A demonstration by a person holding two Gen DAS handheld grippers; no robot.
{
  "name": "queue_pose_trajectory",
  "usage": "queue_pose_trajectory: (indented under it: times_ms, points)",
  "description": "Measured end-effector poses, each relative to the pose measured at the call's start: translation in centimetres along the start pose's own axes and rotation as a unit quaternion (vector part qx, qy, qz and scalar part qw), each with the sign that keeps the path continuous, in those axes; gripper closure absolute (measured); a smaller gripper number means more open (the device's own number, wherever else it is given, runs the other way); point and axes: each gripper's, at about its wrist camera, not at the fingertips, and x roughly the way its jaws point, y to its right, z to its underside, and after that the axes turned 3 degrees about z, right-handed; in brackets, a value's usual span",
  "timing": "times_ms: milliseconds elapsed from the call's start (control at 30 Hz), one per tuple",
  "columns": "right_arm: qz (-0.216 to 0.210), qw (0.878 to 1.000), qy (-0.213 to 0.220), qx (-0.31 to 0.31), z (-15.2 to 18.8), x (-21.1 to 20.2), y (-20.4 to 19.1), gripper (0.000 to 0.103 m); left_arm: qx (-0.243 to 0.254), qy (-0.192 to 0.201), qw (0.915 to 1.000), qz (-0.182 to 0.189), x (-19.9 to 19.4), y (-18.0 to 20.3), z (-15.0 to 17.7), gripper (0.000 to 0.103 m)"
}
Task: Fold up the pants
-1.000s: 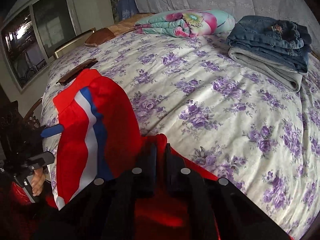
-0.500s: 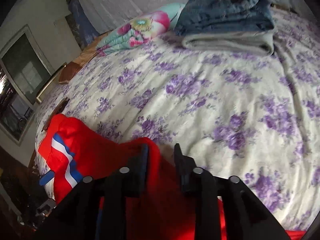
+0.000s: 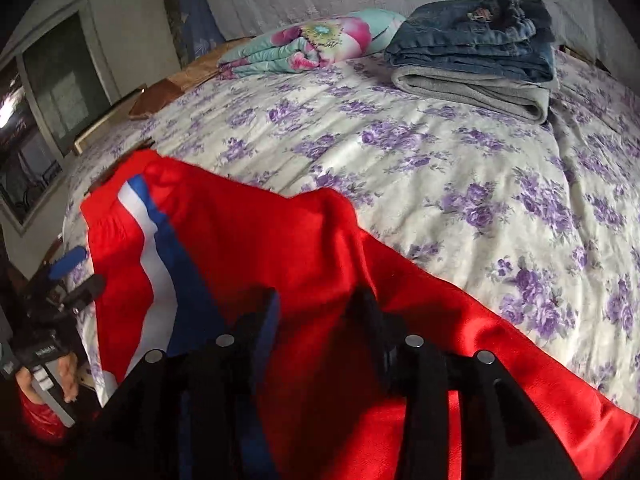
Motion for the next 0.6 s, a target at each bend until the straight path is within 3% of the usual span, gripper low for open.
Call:
queue_pose_trajectory:
  times_ms: [133, 267, 400, 533, 600]
  points:
    - [0.014, 0.999, 0.041, -0.013, 0.3, -2.9, -0.8, 0.060, -0.013, 0.005, 0.9997, -0.022, -0.3, -1.0, -0.3, 0.005]
    - [0.013, 0.997, 0.073, -0.021, 1.4, -5.9, -1.6, 0.043, -0.022, 0.009, 0.9990, -0.039, -0.3, -1.8, -0.5, 0.005]
    - [0.030, 0.997, 0.062, -0.035, 2.7, -6.5, -1.7, 0.038, -0.015, 0.019, 0.9977, -0.063, -0.6, -2.0, -0.7, 0.005]
    - [0.055, 0.998, 0.015, -0.040, 4.3, -3.6, -0.8, 0.034, -0.015, 0.020, 0.9972, -0.070, -0.7, -2.1, -0.8, 0.005]
    - [0.045, 0.998, 0.025, -0.031, 4.8, -2.9, -0.2, 0.029, -0.013, 0.019, 0.9971, -0.073, -0.6, -2.1, -0.7, 0.005]
